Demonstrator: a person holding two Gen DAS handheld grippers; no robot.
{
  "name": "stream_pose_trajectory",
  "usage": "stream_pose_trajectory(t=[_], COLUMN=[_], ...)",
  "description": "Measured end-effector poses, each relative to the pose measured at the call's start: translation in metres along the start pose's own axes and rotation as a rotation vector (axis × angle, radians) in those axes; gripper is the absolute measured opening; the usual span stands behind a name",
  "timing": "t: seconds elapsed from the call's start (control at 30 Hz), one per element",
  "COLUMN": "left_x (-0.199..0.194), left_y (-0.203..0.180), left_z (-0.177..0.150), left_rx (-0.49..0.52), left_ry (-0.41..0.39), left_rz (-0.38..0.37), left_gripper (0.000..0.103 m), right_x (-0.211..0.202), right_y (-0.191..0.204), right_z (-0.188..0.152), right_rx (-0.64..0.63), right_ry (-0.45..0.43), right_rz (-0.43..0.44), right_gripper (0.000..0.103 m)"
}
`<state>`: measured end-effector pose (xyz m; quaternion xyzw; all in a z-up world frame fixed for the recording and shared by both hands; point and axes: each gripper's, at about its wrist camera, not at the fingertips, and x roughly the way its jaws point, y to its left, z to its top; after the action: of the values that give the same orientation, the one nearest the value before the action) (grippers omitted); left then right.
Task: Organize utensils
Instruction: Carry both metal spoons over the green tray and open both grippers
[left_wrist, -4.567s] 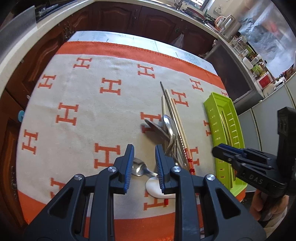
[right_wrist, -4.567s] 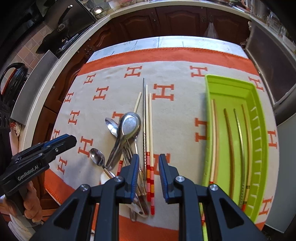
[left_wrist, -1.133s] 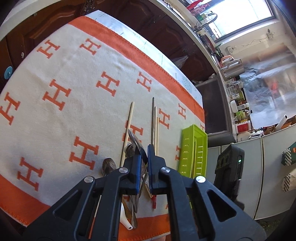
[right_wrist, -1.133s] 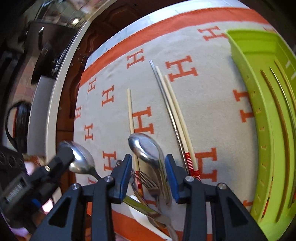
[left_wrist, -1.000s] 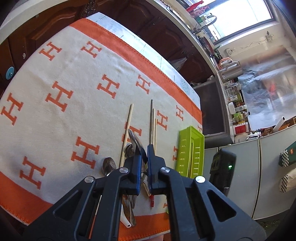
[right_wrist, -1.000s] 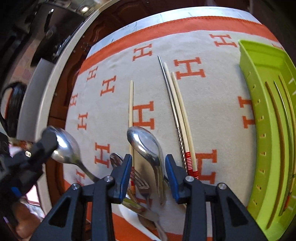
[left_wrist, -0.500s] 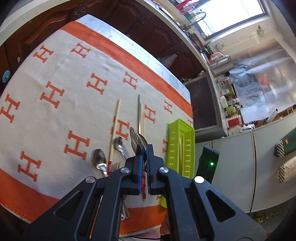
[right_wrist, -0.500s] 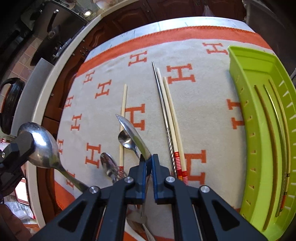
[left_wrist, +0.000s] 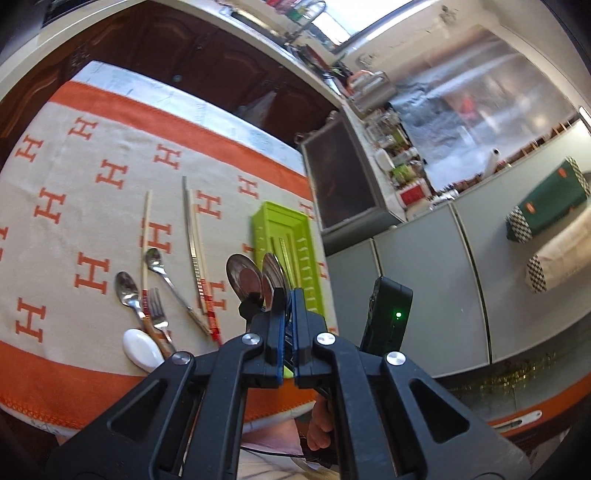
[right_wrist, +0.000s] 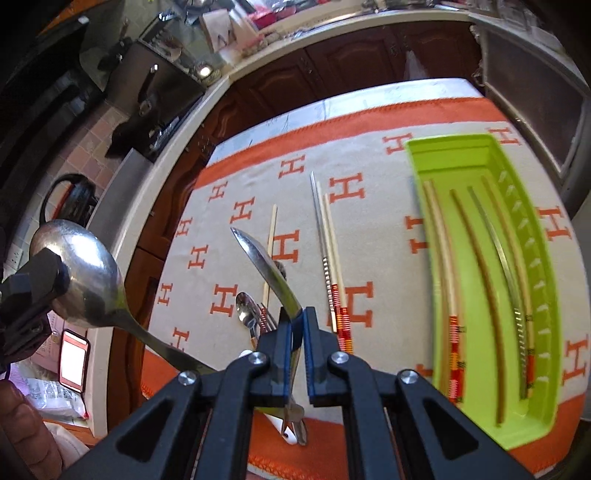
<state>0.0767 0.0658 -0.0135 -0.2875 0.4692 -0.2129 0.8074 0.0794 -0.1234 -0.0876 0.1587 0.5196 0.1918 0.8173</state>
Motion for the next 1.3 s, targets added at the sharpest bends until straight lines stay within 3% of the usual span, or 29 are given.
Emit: stream_pose_trajectory(t=[0.27,0.5,0.67,0.83,0.93,1.07,1.17,1.23,1.3], left_x=[0.021,0.098,0.162,0.204,0.220,0.236,0.242,0.243,0.243], left_y=[-0.067,-0.092,-0.084,-0.070,-0.063,-0.053,-0.050,-0.052,-0.052], left_z=[-0.005,0.000,0.007,0.017,0.022,0.027,0.031,0.035,0.038], left_rx=[0.088,0.058,0.041,0.065,0.093,0.111,0.137,0.152,0.169], left_ry=[0.082,0.230,0.307,0.321,0.299,0.299,0.288,0.265,0.241], left_rz=[-0.096,-0.125,-0.043,0.038,0.124,0.174,0.188,0.195,0.211], left_gripper=[0.000,0.000,0.000,0.001,0.003,0.005,0.029,0.052,0.054], right_x=[-0.080,-0.094,-0.083,-0.067,-0.054,-0.038,-0.028,-0.023,-0.019], right_y=[-0.057,-0.109,-0.129,-0.143,-0.146,-0.149,-0.152,-0.152,-0.152], right_z=[-0.010,-0.021,-0.020,-0.013,-0.006,0.005,0.011,0.014,0.016], right_rx=[0.110,0.225,0.250,0.252,0.243,0.231,0.221,0.213,0.208], right_ry=[-0.155,-0.181,-0.153,-0.126,-0.110,-0.084,-0.069,-0.060,-0.051], right_rz=[-0.077,-0.128,-0.140,-0.158,-0.185,-0.218,-0.242,-0.253,-0.263], right_gripper=[0.005,0.005,0.005,0.005,0.006,0.006,0.006,0.010,0.010])
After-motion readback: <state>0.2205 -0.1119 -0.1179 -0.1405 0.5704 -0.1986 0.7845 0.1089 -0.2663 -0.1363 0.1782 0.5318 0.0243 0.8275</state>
